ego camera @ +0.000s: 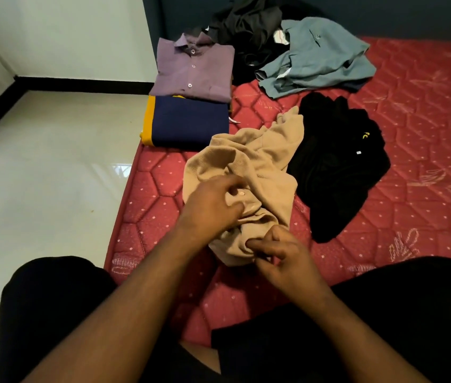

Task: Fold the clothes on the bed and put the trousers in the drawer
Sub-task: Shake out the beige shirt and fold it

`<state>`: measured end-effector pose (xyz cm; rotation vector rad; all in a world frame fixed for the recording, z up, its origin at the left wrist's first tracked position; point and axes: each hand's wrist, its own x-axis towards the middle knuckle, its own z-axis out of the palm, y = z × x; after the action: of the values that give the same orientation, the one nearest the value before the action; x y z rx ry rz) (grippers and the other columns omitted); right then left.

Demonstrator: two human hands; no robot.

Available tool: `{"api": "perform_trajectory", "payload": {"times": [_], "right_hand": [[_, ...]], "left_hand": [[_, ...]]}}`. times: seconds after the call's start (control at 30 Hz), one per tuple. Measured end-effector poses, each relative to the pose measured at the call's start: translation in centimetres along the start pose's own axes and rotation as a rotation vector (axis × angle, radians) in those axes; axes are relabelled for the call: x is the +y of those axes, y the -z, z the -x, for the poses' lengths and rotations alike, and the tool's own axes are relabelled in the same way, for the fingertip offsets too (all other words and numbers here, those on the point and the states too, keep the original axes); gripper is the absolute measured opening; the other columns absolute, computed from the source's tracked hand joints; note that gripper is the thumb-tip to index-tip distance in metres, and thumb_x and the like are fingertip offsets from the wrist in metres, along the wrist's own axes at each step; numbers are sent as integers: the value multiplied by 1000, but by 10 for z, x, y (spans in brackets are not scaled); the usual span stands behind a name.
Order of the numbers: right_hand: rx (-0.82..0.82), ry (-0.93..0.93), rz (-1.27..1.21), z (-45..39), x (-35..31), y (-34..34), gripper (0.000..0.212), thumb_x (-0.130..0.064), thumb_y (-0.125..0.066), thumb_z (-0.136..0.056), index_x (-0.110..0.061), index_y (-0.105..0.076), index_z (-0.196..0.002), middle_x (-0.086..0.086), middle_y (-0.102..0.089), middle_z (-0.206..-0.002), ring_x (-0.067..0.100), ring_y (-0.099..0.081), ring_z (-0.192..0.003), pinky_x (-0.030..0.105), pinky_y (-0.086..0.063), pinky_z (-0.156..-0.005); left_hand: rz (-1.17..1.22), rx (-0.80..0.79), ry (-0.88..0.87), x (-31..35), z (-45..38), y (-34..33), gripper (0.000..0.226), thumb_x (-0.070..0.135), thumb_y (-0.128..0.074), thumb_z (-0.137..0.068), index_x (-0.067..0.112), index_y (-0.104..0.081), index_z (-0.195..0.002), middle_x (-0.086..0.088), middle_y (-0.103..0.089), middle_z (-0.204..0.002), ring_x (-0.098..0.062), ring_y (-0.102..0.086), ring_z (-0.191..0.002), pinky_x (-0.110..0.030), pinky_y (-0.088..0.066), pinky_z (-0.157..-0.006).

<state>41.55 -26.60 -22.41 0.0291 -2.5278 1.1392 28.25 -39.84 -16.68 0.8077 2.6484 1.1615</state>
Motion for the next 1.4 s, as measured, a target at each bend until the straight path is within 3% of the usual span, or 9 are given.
{"api": "perform_trajectory", "payload": {"times": [0.1, 0.17, 0.23, 0.37, 0.43, 0.67, 0.93, 1.23, 1.4], "right_hand": [[-42, 44, 5, 6, -5, 0, 27, -3, -66, -77, -15, -75, -99, -2, -53, -80, -1, -51, -75, 13, -42, -62], [-28, 9, -14, 13, -2, 1, 28, -8, -65, -81, -24, -72, -102, -4, -53, -85, 2, -53, -78, 20, -46, -63], [0, -48, -24, 14, 0, 5, 31, -10, -62, -82, -29, -67, -106, -15, -51, -91, 2, -56, -85, 20, -50, -67], [229, -77, -29, -9, -14, 20, 43, 2, -58, -78, -27, -65, -108, -18, -56, -99, -1, -59, -93, 11, -46, -75], [297, 29, 17, -29, -27, 28, 41, 2, -56, -79, -24, -66, -109, -14, -57, -100, 6, -59, -94, 18, -47, -77], [-107, 41, 493, -61, -7, -2, 40, -20, -46, -72, -24, -76, -98, 2, -60, -90, 26, -61, -78, 29, -49, -62], [-40, -36, 451, -56, 11, -7, 23, -11, -58, -77, -9, -75, -93, 4, -67, -87, 24, -61, -77, 30, -47, -67], [19, -112, 382, -70, 9, 1, 21, -10, -62, -75, -12, -75, -91, 1, -65, -86, 24, -60, -81, 34, -45, -71], [17, -145, 352, -78, 0, 3, 22, -15, -61, -74, -16, -77, -90, -3, -63, -82, 22, -60, -80, 32, -44, -70]], "left_hand": [[-424, -544, 115, 3, -21, -11, 38, 30, -74, -83, 26, -61, -118, 2, -67, -102, -14, -66, -77, -30, -56, -70], [-439, -564, 127, -7, -17, -23, 26, 31, -69, -88, 21, -66, -112, -1, -71, -99, -16, -68, -78, -30, -56, -71], [-249, -330, 134, -18, -10, -24, 17, 25, -62, -92, 18, -69, -106, -3, -71, -99, -18, -67, -83, -30, -53, -71], [391, 647, 207, -5, -12, 22, 12, 9, -56, -95, 12, -66, -100, 1, -67, -93, -10, -59, -84, -27, -47, -80], [456, 882, 191, -2, -3, 45, 11, 7, -55, -95, 14, -62, -100, 5, -63, -90, -5, -56, -79, -18, -45, -76], [-146, 247, 358, -89, 40, 6, 65, 19, -67, -85, 20, -36, -141, -13, -43, -129, -37, -54, -108, -44, -49, -81], [228, 224, 243, -115, 55, -34, 62, 7, -68, -82, 27, -40, -134, 2, -45, -124, -17, -55, -112, -36, -51, -95], [-99, 92, -80, -116, 53, -43, 61, 26, -79, -75, 25, -52, -130, -3, -37, -142, -28, -61, -108, -32, -59, -76], [-88, 104, 2, -98, 55, -49, 60, 48, -67, -75, 26, -52, -129, -2, -45, -141, -22, -60, -109, -31, -56, -75]]}}
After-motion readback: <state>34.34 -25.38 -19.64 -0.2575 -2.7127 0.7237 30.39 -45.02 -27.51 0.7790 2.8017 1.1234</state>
